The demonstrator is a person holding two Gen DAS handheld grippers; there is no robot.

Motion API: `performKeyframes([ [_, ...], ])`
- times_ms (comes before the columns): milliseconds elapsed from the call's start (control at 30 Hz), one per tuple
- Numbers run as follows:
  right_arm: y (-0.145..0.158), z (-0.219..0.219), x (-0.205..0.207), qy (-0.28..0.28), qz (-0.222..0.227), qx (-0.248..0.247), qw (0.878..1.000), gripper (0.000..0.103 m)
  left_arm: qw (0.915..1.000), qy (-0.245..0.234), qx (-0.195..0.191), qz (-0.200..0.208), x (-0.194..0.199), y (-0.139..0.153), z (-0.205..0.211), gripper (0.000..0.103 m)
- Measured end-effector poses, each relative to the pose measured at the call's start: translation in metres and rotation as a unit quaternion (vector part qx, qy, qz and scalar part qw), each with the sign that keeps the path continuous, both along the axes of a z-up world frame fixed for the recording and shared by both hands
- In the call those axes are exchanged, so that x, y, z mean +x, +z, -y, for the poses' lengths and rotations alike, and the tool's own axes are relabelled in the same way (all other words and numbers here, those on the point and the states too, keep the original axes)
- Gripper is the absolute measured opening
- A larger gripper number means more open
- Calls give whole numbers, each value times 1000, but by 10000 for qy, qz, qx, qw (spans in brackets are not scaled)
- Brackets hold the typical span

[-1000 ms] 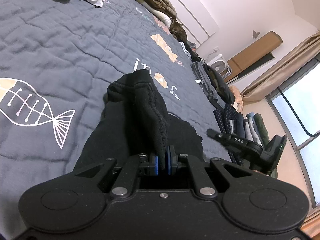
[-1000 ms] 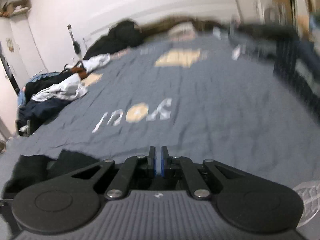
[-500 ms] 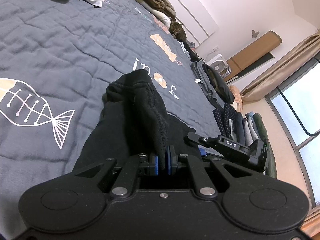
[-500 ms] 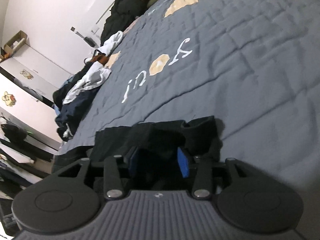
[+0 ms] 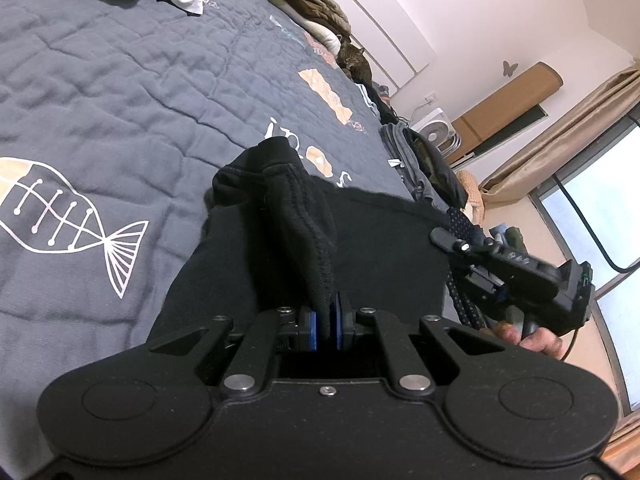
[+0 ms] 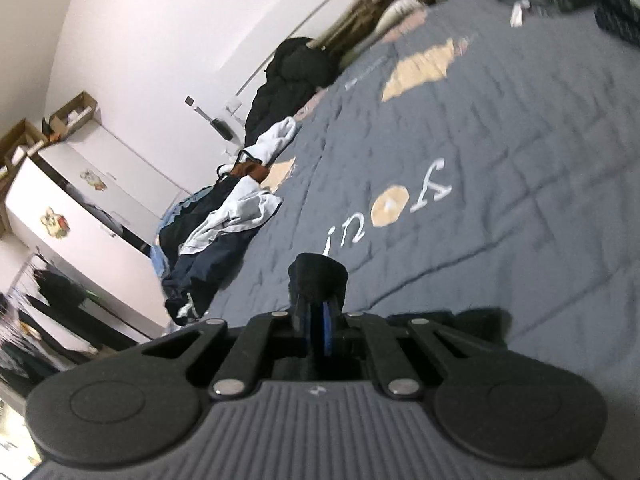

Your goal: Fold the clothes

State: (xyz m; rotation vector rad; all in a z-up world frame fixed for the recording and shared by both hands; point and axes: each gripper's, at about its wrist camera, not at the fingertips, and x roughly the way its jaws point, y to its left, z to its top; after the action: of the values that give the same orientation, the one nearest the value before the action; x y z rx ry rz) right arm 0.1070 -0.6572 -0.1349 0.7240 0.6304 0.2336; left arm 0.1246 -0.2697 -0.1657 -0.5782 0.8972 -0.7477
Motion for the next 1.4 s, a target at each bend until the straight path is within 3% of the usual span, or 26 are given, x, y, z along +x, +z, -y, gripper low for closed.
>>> performKeyframes([
  [133, -20, -5, 9, -227, -516, -1126, 9920, 9, 10000, -39, 44, 16, 0, 0, 2, 8],
  [233, -47, 11, 12, -555, -1014, -1323, 9844, 9, 10000, -31, 21, 16, 0, 0, 1, 8],
  [333, -33, 18, 7, -558, -676, -1163, 9893, 10, 10000, -33, 28, 6, 1, -1, 2, 8],
  [433, -13, 16, 0, -145, -250, -819, 9962, 10, 10000, -35, 35, -8, 1, -2, 2, 9],
  [500, -6, 13, -3, 120, -200, -817, 9964, 10, 10000, -35, 17, -17, 1, -1, 2, 8],
  [633, -18, 12, -8, 479, -478, -907, 9936, 10, 10000, -41, 26, -24, 1, -2, 2, 8],
  [767, -45, 10, -8, 598, -949, -593, 9919, 15, 10000, -45, 19, -14, 1, -2, 2, 8],
  [867, -48, 2, -11, 606, -936, -646, 9917, 19, 10000, -46, 32, -20, 2, -2, 2, 8],
  [933, -49, 1, -12, 555, -913, -402, 9935, 18, 10000, -48, 38, -18, 1, -2, 2, 8],
  [1067, -44, 6, -19, 256, -848, -221, 9958, 2, 10000, -51, 16, -17, 1, -2, 2, 8],
  [1133, -32, 10, -25, 115, -680, -195, 9974, 2, 10000, -56, 12, -12, 1, -2, 3, 8],
  [1167, -26, 11, -28, 46, -598, -204, 9980, 2, 10000, -58, 12, -10, 1, -2, 3, 8],
  [1233, -13, 7, -33, -56, -486, -708, 9963, 0, 10000, -61, 17, -8, 1, -2, 3, 8],
  [1367, -28, 8, -29, -185, -1034, -1511, 9829, 2, 10000, -71, 27, -5, 1, -2, 4, 8],
  [1400, -26, 9, -31, -128, -966, -1327, 9864, 3, 10000, -70, 20, -6, 1, -1, 3, 8],
])
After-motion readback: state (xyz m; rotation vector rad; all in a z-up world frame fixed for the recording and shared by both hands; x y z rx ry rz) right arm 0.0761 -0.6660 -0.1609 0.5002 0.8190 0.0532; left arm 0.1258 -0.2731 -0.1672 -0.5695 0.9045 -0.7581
